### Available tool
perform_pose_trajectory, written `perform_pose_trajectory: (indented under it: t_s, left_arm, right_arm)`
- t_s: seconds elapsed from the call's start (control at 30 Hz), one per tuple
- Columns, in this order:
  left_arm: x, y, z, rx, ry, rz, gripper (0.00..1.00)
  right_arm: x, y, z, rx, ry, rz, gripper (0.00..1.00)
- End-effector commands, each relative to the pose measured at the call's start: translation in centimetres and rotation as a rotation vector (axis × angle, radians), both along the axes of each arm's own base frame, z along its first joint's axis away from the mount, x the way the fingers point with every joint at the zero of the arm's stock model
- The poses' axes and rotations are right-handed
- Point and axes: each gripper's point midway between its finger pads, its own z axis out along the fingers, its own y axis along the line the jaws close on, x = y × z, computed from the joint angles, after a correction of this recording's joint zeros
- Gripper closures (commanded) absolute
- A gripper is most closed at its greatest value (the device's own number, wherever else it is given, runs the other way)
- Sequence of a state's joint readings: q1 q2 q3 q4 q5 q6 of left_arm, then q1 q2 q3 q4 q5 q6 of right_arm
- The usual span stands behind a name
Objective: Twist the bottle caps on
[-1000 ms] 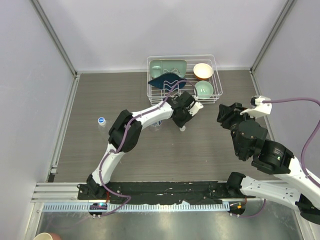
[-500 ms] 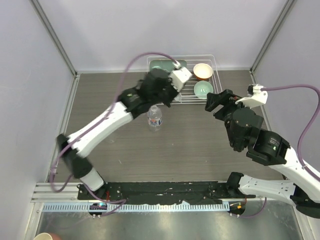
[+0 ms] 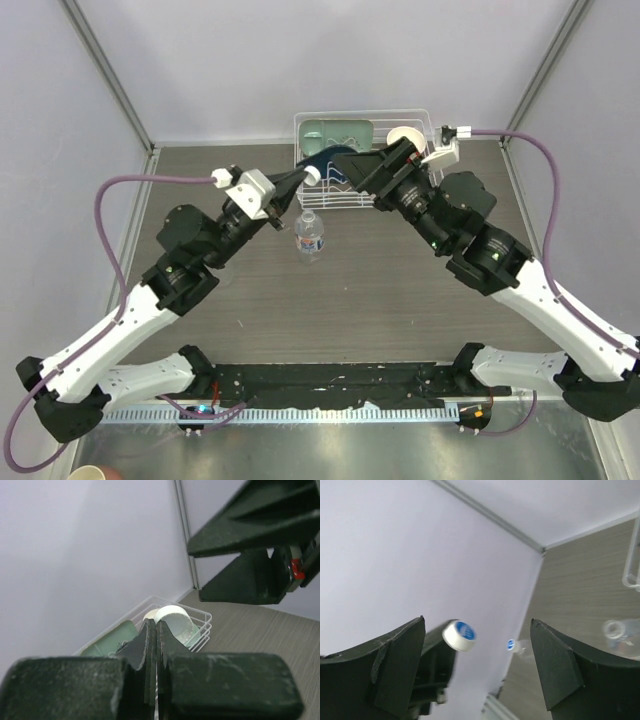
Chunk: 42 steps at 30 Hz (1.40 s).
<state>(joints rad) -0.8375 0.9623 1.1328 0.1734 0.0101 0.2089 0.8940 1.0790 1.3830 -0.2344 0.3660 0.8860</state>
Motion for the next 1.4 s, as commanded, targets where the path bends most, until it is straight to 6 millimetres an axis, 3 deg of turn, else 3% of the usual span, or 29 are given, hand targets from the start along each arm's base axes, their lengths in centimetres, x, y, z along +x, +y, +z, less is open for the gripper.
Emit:
perform_pose_trajectory:
  t_s: [0.0, 0.07, 0.27, 0.5, 1.2, 1.37]
  left_arm:
    - [-1.7, -0.2, 1.7, -0.091, -0.094, -0.072, 1.0]
    - [-2.0, -0.1, 1.8, -0.081, -0.128, -0.078, 1.0]
    - [-2.2, 0.1, 2.1, -0.072, -0.193, -0.07, 1.0]
    - [-1.7, -0.2, 1.1, -0.002, -0.26, -0.042, 1.0]
    - [0.2, -1.2, -1.3, 0.069, -0.242, 0.0, 1.0]
    - [0.5, -1.2, -1.9, 0.083, -0.237, 0.014, 1.0]
  right_arm:
    - [-2.2, 2.7, 4.2, 0.34, -0.014, 0.301, 0.11]
    - [-2.6, 3.6, 3.9, 0.392, -0.006, 0.389, 0.1]
    - [-1.9, 4.6, 1.9, 0.443, 0.063, 0.438, 0.11]
    - [-1.7, 5.9, 1.1, 0.514, 0.113, 0.511, 0.21]
    - [-1.9, 4.9, 1.4, 0.524, 0.062, 0.49, 0.54]
    - [-1.9, 5.1, 1.3, 0.524, 0.067, 0.498, 0.57]
